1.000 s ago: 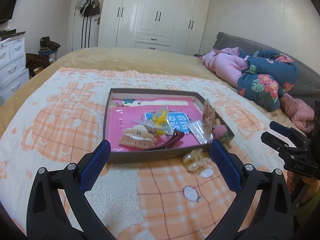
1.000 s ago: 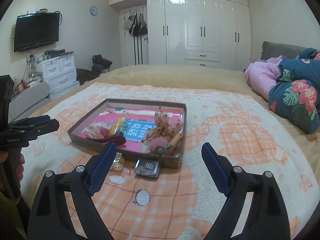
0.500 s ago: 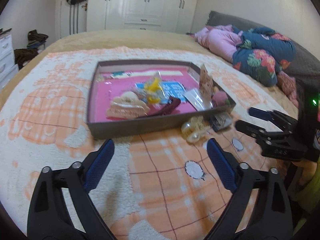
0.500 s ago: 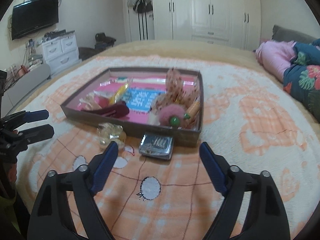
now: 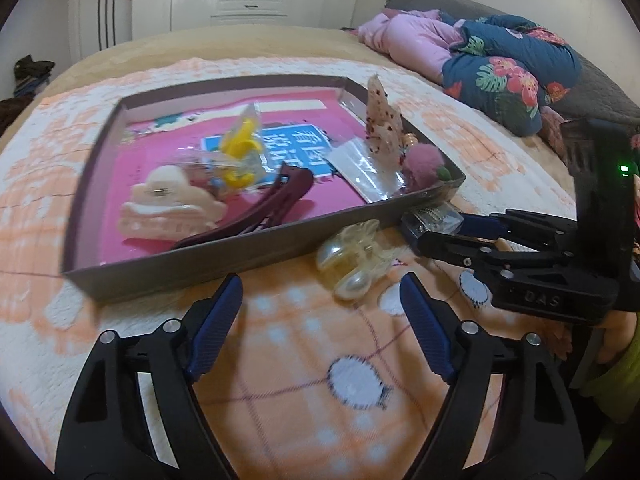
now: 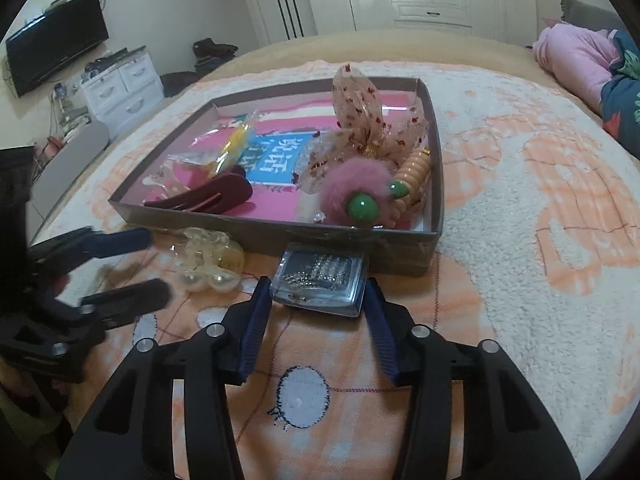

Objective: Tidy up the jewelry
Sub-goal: 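Grasp the clear pearl hair clip with the left gripper while the right grasps the silver hairpin packet, then carry the pearl clip with the left tool into the box while the right carries the packet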

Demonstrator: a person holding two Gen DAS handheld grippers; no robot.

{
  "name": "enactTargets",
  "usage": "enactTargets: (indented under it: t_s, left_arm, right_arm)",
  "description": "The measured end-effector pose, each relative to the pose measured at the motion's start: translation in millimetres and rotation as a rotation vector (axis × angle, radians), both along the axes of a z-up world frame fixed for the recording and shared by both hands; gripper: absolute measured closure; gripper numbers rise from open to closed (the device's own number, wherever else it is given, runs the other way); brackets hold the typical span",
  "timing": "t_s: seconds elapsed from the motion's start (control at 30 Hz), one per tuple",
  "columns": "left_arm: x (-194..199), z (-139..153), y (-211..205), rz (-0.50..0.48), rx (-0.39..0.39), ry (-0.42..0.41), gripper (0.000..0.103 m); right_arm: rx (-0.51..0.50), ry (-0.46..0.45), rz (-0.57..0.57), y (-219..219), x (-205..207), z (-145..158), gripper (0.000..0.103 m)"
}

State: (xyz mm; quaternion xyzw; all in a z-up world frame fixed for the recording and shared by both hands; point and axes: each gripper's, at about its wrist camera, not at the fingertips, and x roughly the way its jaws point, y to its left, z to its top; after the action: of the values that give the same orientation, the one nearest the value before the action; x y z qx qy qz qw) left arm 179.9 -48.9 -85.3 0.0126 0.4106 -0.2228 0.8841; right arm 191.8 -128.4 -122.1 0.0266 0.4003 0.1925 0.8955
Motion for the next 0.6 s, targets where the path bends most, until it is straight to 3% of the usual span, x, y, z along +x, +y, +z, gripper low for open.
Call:
enactTargets:
  t_s: [0.13,0.3,0.6]
  left_arm:
    - [9,-4,-15,-0.031,0.0,0.022,0.042]
    - [18,-8,-29,-0.044,0.0,0.038,0.06]
    - [9,3,-17,-0.023,-0.054,0.01,0.061]
  right_arm:
    - [0.007,-0.016,-0.017,-10,-5,5,0.058]
    - [-0.004,-0.041,-0.037,-24,-11,12,0.058]
    - [0.01,-0.081,-0.036,-31,-22,26,0.058]
